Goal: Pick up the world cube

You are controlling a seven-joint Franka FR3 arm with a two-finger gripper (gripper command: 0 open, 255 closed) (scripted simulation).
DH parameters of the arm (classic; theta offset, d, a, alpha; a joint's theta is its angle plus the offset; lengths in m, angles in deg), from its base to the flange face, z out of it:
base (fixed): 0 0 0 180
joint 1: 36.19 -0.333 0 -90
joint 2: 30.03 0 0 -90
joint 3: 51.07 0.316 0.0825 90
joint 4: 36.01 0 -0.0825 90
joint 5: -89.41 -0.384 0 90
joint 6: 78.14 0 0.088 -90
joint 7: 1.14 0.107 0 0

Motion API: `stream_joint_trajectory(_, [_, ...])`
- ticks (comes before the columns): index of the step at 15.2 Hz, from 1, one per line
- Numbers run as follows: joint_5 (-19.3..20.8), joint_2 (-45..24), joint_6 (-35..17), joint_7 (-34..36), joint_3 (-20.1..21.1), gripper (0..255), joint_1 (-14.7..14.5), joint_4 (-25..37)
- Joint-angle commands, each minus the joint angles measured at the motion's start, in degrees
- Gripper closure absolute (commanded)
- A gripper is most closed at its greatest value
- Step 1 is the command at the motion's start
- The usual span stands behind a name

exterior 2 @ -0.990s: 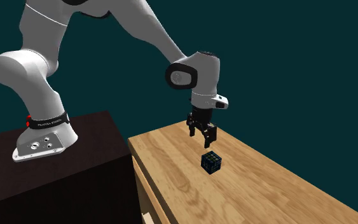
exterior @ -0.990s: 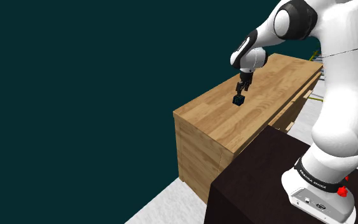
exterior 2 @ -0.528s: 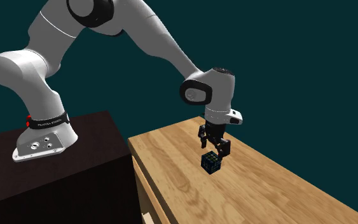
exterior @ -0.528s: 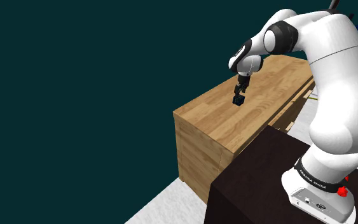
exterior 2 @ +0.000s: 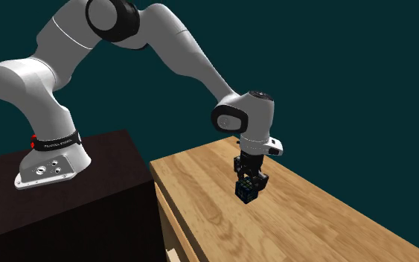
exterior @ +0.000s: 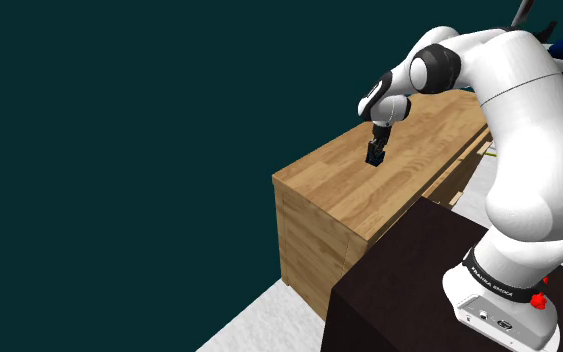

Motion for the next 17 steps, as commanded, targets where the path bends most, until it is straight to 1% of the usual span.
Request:
stream_joint_trajectory(1, [0.0,-0.2,-0.1,0.0,0.0,255,0.0,0.1])
stream_joint_trajectory(9, [0.0,-0.1,-0.1,-0.1,0.0,255,0.1,0.0])
stream_joint_trajectory(17, [1.0,4.8,3.0,0.5,-1.2,255,-0.8,-1.9])
